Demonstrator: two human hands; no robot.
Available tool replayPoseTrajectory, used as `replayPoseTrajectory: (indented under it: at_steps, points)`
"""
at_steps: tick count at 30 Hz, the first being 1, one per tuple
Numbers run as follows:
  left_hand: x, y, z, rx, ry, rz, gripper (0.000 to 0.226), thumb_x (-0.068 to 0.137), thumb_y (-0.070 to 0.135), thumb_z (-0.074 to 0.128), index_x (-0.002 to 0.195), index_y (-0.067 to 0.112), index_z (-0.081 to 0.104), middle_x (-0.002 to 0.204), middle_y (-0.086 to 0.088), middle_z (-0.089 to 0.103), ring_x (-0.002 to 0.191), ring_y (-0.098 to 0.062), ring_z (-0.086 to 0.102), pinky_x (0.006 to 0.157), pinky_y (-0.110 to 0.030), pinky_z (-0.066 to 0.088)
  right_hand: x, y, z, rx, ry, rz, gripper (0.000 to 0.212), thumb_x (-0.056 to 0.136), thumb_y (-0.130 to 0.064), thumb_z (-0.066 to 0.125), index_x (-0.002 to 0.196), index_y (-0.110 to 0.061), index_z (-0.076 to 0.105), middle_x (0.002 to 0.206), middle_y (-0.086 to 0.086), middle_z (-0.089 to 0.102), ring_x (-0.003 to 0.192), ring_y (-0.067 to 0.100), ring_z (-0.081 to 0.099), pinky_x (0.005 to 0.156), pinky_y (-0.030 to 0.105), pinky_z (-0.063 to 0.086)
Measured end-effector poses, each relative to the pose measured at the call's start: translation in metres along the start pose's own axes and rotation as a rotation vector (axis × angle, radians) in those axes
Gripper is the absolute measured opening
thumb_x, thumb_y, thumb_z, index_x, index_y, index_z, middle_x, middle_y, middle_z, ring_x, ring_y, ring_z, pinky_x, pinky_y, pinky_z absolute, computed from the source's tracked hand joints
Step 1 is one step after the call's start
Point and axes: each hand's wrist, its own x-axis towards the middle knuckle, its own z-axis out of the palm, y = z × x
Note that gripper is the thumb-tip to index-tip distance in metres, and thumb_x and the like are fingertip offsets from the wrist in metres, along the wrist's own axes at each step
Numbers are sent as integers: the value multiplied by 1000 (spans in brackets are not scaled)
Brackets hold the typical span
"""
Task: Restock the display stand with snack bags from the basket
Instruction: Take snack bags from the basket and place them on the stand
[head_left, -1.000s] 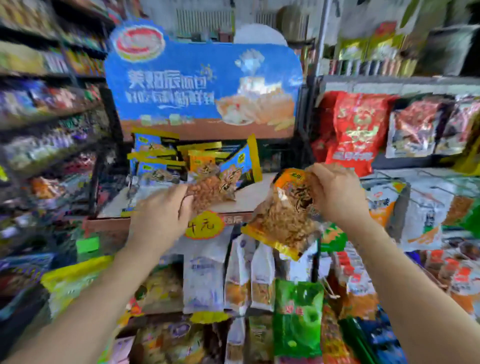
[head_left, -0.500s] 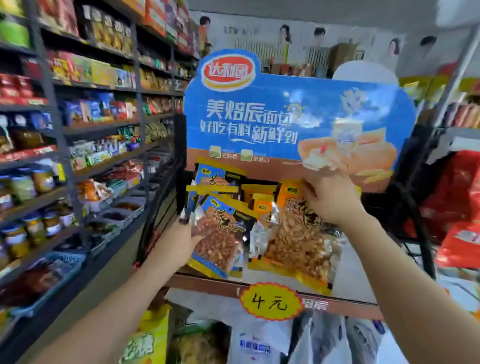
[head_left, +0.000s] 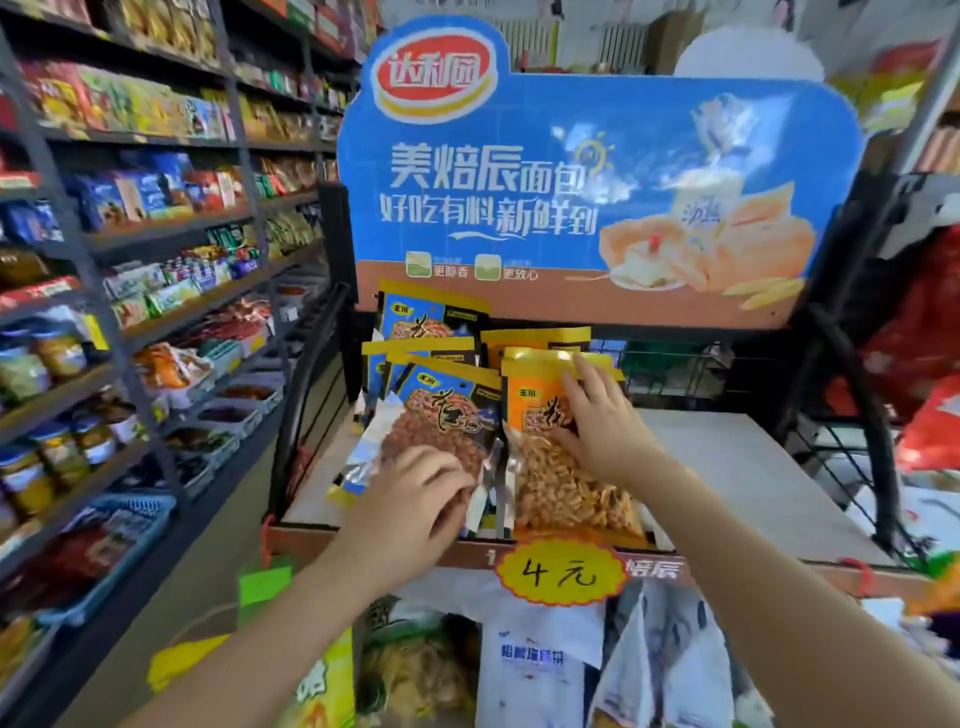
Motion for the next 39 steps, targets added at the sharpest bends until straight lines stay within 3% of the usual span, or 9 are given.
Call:
replayPoseTrajectory:
  at_steps: [3,8,12,16,18,23,27,33,39]
  points:
    - [-5,32,7,-105,-26,120,27,84,26,45,100,16,64,92,2,66,90,-9,48,73,-20,43,-42,12,-1,102,66,32,55,94,-34,47,143,-15,32,154,8,26,140,31,23,113,43,26]
    - [-4,96,27,-262,-163,272,32,88,29,38,98,16,66,85,-1,68,66,-17,63,46,-23,46,-135,42,-15,165,285,116,29,87,-14,51,113,-5,61,118,16,61,108,38,56,89,48,48]
    - [-9,152,67,-370,-357,323,31,95,26,40,118,16,58,110,-2,63,86,-25,62,63,-28,44,-226,69,-13,158,268,249,28,88,-18,43,97,-4,65,89,15,66,81,36,62,61,41,52]
    - [-17,208,110,-329,-568,427,27,96,28,36,111,16,55,105,-4,61,90,-26,59,72,-38,51,-315,104,9,208,180,483,21,88,-16,47,94,-9,66,91,12,67,86,33,61,65,41,52]
    - [-21,243,130,-333,-632,476,27,96,27,36,108,15,57,104,-5,61,91,-25,59,72,-37,50,-360,123,22,229,94,600,20,92,-17,46,98,-12,64,96,9,67,91,29,60,70,42,52]
    - [-28,365,167,-427,-669,522,25,94,26,40,110,20,58,106,-1,62,94,-24,58,66,-29,45,-487,172,49,318,-72,875,15,92,-19,49,89,-10,60,83,11,64,85,33,62,71,39,47]
    - [-37,466,212,-388,-763,552,24,92,24,41,110,20,57,114,-5,62,103,-27,57,76,-34,46,-593,215,62,388,-182,1128,11,93,-22,48,92,-12,55,87,13,65,88,33,63,71,35,45]
    - [-68,602,290,-268,-1053,579,25,93,24,37,106,16,56,108,-8,61,94,-29,58,70,-39,49,-731,289,90,435,-362,1351,25,93,-27,45,107,-13,59,101,14,70,92,31,65,75,36,51]
    - [-129,663,399,-155,-1245,439,16,93,25,37,82,17,46,91,-8,57,85,-29,58,58,-33,37,-815,314,175,552,-539,1470,19,92,-22,41,96,-12,57,101,14,68,93,31,63,67,31,42]
